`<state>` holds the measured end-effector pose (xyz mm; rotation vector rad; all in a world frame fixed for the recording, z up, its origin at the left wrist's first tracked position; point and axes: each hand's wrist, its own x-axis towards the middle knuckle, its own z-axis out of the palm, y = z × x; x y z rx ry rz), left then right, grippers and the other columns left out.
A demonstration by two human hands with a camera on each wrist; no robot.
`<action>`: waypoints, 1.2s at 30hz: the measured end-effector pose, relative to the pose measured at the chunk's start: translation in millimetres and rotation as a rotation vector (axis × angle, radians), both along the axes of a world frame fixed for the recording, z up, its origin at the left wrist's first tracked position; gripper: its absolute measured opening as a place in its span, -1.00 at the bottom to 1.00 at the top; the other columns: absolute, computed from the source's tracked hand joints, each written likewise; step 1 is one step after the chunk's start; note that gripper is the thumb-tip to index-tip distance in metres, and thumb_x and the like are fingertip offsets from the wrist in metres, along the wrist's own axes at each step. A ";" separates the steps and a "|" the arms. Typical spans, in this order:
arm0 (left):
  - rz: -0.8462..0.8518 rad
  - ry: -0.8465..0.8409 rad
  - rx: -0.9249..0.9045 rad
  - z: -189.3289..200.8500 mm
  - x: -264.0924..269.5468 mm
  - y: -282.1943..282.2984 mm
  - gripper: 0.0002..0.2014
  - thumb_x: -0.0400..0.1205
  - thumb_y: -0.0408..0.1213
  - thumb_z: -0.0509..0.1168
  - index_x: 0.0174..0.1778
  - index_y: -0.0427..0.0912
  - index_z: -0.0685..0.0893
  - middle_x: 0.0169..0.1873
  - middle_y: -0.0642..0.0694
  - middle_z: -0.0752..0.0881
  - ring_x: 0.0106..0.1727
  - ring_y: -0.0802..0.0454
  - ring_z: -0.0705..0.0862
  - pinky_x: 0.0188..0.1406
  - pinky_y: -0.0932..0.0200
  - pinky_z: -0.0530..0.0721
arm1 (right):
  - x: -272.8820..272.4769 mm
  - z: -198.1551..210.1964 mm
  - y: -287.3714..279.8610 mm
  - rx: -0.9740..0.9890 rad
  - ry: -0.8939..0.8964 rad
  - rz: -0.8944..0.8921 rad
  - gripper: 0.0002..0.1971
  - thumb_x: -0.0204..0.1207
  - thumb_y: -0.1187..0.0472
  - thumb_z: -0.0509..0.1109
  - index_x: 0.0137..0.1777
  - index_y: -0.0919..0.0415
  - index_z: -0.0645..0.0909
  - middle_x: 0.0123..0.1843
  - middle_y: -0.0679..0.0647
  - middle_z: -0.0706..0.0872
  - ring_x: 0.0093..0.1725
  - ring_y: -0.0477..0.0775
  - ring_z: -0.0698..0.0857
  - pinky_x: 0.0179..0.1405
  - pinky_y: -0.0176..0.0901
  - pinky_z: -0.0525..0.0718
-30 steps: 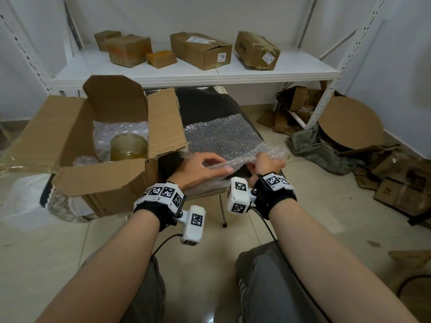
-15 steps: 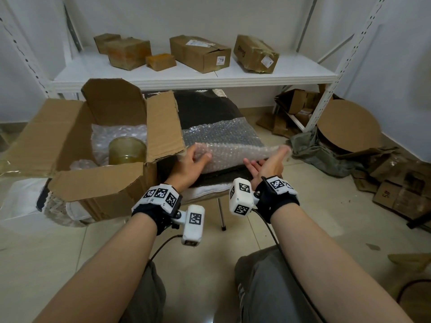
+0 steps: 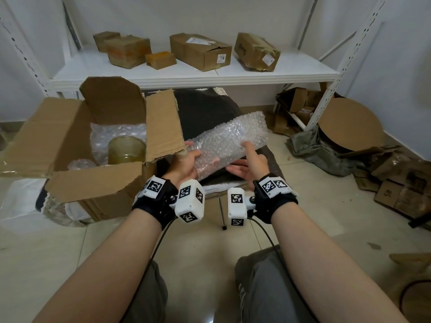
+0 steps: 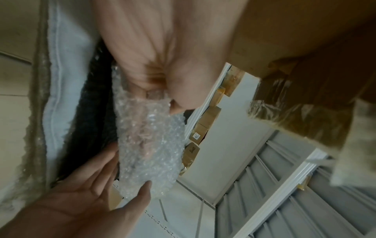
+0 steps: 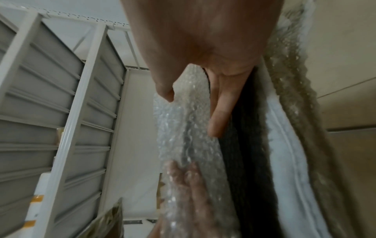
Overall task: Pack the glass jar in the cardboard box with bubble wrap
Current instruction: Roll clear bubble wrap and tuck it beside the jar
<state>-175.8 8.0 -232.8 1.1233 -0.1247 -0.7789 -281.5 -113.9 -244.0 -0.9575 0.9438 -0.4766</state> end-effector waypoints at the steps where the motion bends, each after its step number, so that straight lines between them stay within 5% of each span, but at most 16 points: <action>1: -0.022 -0.026 0.039 1.5 -1.4 0.4 -0.76 0.71 -0.58 0.13 -0.04 -0.10 0.41 -0.08 -0.12 0.54 -0.16 -0.07 0.65 -0.56 0.16 0.77 | 1.0 -1.8 0.1 0.014 -0.043 0.006 -0.61 0.57 0.01 0.45 0.22 0.23 0.47 0.16 0.32 0.74 0.02 0.28 0.83 -0.02 0.02 0.84; 4: -0.074 -0.124 0.190 -3.9 1.3 2.1 -0.77 0.70 -0.49 0.21 -0.16 -0.07 0.42 -0.16 -0.09 0.56 -0.21 0.01 0.62 -0.56 0.19 0.73 | 3.7 -10.1 -4.1 0.001 -0.039 -0.049 -0.75 0.57 0.20 0.47 0.17 0.20 0.54 0.24 0.27 0.74 0.14 0.24 0.78 0.05 0.03 0.82; 7: -0.084 -0.262 0.395 -12.2 6.5 6.7 -0.81 0.62 -0.37 0.38 -0.21 -0.08 0.51 -0.23 -0.07 0.61 -0.31 0.05 0.65 -0.50 0.24 0.68 | 6.6 -17.1 -8.7 -0.033 0.015 -0.164 -0.52 0.46 0.29 0.51 0.37 0.24 0.51 0.24 0.26 0.72 0.12 0.29 0.77 0.05 0.17 0.82; 10: -0.073 -0.621 0.566 -21.5 10.4 6.6 -0.77 0.50 -0.39 0.49 -0.26 -0.10 0.55 -0.29 -0.02 0.59 -0.28 0.04 0.67 -0.32 0.23 0.63 | 11.7 -19.0 -7.7 -0.094 0.089 -0.204 -0.40 0.30 0.25 0.54 0.35 0.18 0.44 0.28 0.24 0.68 0.16 0.32 0.74 0.08 0.26 0.80; 13: -0.158 -0.850 0.527 -19.8 7.9 6.2 -0.78 0.46 -0.37 0.54 -0.08 -0.17 0.65 -0.14 0.11 0.54 -0.01 0.03 0.58 0.00 0.16 0.60 | 14.8 -18.7 -8.4 -0.144 0.133 -0.267 -0.50 0.34 0.29 0.52 0.20 0.12 0.35 0.29 0.25 0.63 0.16 0.32 0.71 0.19 0.28 0.76; 17: -0.618 -0.796 0.332 -4.8 8.2 10.6 -0.47 0.48 -0.13 0.54 0.38 0.05 0.61 0.35 0.17 0.55 0.31 0.22 0.51 0.24 0.17 0.52 | 11.9 -15.4 -11.2 -0.128 0.151 -0.364 -0.48 0.31 0.30 0.51 0.17 0.14 0.30 0.28 0.30 0.63 0.16 0.34 0.72 0.24 0.24 0.73; 20: -0.813 -0.949 0.396 -14.9 10.1 9.8 -0.22 0.42 -0.16 0.59 0.56 0.13 0.43 0.51 0.13 0.42 0.44 0.23 0.38 0.32 0.23 0.35 | 9.7 -16.2 -12.9 -0.037 0.067 -0.375 -0.46 0.33 0.32 0.53 0.24 0.27 0.35 0.26 0.32 0.65 0.11 0.35 0.75 -0.01 0.18 0.83; 22: -0.726 -0.992 0.419 -20.0 8.3 8.1 -0.24 0.39 -0.21 0.61 0.52 0.06 0.47 0.44 0.07 0.51 0.40 0.16 0.46 0.36 0.17 0.42 | 7.9 -19.0 -13.9 0.002 -0.040 -0.348 -0.49 0.45 0.23 0.51 0.34 0.32 0.43 0.23 0.34 0.69 0.08 0.32 0.78 -0.23 0.05 0.85; 26: -0.326 -0.886 0.425 -19.3 10.8 2.2 -0.58 0.52 -0.17 0.50 0.29 -0.11 0.64 0.15 -0.07 0.70 0.20 -0.04 0.66 0.16 0.16 0.58 | 6.3 -12.3 -10.1 0.056 -0.140 -0.206 -0.32 0.67 -0.26 0.13 0.59 0.24 0.30 0.29 0.50 0.65 0.09 0.38 0.77 -0.32 0.01 0.83; 29: -0.169 -0.540 0.410 -17.9 10.7 0.2 -0.41 0.48 0.04 0.42 0.43 -0.03 0.51 0.24 -0.07 0.63 0.29 -0.06 0.59 0.38 -0.03 0.54 | 9.8 -11.0 -7.6 0.075 -0.120 -0.146 -0.34 0.70 -0.18 0.16 0.65 0.24 0.25 0.35 0.49 0.62 0.12 0.39 0.77 -0.34 0.01 0.83; 32: -0.184 -0.343 0.294 -12.8 8.8 1.5 -0.43 0.53 0.01 0.39 0.43 -0.12 0.46 0.29 -0.05 0.56 0.36 -0.04 0.52 0.50 -0.15 0.40 | 10.3 -14.1 -4.2 0.024 -0.126 -0.037 -0.41 0.64 -0.10 0.31 0.55 0.23 0.35 0.21 0.35 0.71 0.12 0.31 0.78 -0.10 0.05 0.84; 36: -0.273 -0.219 0.128 -3.0 6.0 3.5 -0.75 0.63 -0.25 0.32 0.21 -0.17 0.58 0.11 -0.17 0.72 0.17 -0.14 0.70 0.35 -0.16 0.62 | 13.6 -13.3 -0.4 0.082 -0.274 0.028 -0.26 0.55 -0.19 0.40 0.60 0.21 0.34 0.44 0.29 0.63 0.35 0.26 0.69 0.38 0.22 0.65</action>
